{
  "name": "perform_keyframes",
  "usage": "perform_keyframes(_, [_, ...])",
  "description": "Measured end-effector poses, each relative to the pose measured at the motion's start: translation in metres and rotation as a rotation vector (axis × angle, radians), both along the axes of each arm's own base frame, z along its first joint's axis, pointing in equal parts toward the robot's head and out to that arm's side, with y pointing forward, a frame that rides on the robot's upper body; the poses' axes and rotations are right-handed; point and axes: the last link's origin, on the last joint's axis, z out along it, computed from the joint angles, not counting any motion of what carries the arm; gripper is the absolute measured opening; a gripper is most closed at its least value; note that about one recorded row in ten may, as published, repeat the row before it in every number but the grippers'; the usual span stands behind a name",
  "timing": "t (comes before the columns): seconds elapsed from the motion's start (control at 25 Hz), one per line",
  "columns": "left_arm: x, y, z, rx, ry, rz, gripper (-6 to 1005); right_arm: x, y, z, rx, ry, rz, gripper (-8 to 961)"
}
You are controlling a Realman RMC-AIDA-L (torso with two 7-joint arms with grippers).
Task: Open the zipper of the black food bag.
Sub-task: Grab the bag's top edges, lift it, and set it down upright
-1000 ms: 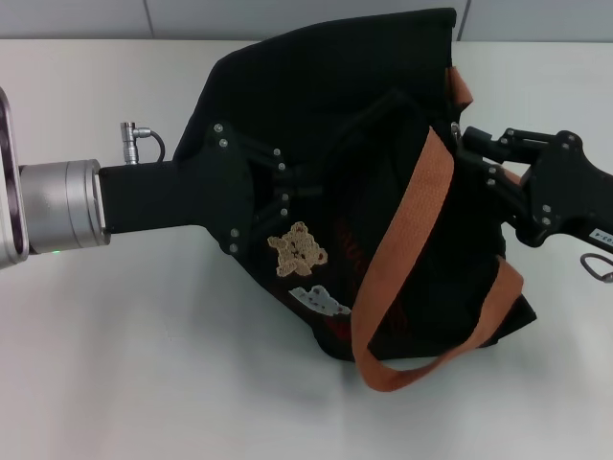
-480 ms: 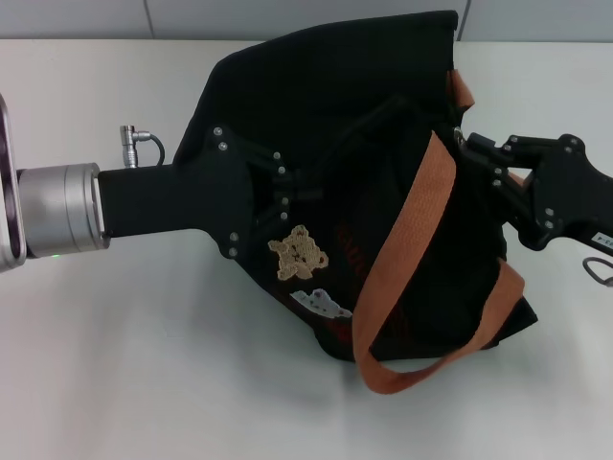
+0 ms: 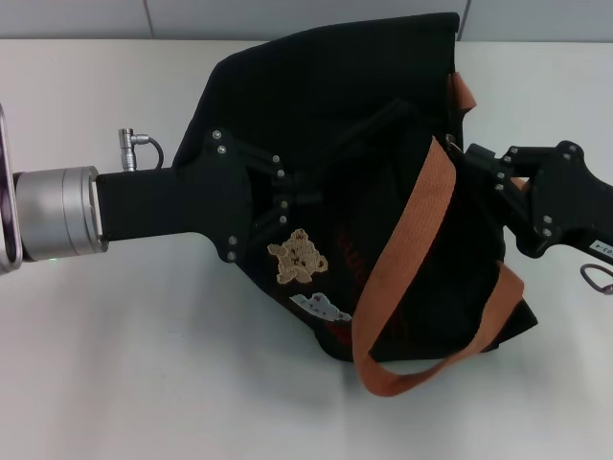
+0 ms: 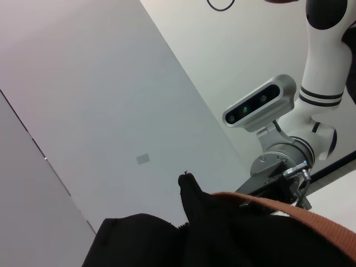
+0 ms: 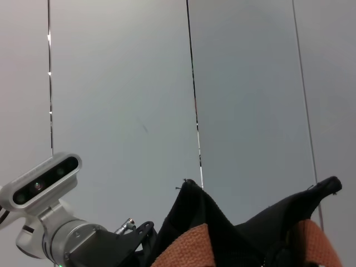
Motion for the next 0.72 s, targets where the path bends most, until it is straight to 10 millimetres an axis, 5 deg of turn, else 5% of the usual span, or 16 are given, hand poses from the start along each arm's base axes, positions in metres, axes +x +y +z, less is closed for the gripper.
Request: perform_keyframes(0.72, [-0.004,-0.001,0.011,0.048,-0.053,0.02,74,0.009,-0.004,0.001,-0.004,-0.013,-0.034,0])
